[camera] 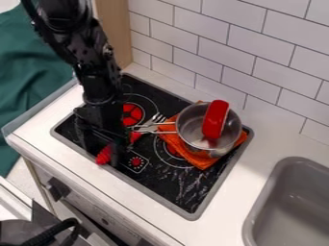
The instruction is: Moved the fork on the upper left side of the stove
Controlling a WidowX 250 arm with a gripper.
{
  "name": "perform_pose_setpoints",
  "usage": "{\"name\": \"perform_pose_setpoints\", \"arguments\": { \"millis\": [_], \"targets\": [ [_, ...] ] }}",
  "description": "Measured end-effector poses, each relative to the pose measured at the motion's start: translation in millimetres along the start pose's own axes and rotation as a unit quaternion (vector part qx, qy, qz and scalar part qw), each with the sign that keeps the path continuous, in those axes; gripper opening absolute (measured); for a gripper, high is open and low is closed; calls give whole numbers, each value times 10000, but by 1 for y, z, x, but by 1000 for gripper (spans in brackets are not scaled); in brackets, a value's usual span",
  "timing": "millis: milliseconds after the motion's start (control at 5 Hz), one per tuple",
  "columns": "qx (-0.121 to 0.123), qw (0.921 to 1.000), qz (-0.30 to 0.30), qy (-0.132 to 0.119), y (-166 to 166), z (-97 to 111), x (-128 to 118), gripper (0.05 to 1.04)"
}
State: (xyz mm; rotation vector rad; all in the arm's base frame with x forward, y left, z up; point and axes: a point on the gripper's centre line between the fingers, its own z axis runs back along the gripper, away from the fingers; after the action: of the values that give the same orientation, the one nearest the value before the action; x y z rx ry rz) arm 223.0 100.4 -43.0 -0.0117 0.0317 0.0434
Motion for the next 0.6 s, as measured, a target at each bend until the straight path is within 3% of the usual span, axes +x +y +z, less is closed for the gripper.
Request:
{"name": "perform_pose_setpoints", "arguments": {
  "millis": [200, 600],
  "targets": [
    [91, 10000, -22, 7, -4, -1, 3, 951],
    [217, 9997, 118, -60, -10, -2, 6, 415]
  ]
}}
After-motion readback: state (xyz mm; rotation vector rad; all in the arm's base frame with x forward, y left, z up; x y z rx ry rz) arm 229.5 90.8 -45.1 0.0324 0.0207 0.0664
